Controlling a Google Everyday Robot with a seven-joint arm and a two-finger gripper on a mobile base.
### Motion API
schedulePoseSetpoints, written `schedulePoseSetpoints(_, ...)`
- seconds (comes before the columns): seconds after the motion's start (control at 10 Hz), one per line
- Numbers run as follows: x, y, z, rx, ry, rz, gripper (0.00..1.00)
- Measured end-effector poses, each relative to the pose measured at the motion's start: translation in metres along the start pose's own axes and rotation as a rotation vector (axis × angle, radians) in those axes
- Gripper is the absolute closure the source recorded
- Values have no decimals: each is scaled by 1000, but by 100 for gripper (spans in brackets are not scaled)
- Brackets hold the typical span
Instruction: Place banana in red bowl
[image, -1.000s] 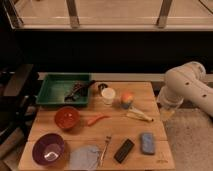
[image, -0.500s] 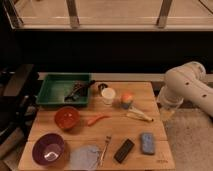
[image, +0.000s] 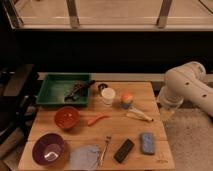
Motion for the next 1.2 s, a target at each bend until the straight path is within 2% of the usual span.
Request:
schedulePoseSetpoints(0.5,0,0,0,1,-1,1,35)
schedulePoseSetpoints(0.7,-1,-7,2,10,-28,33,35)
schedulePoseSetpoints(0.9,-12,-25,22,-3,-68,76,35)
schedulePoseSetpoints(1.2,-26,-35,56,-37,-104,136,35)
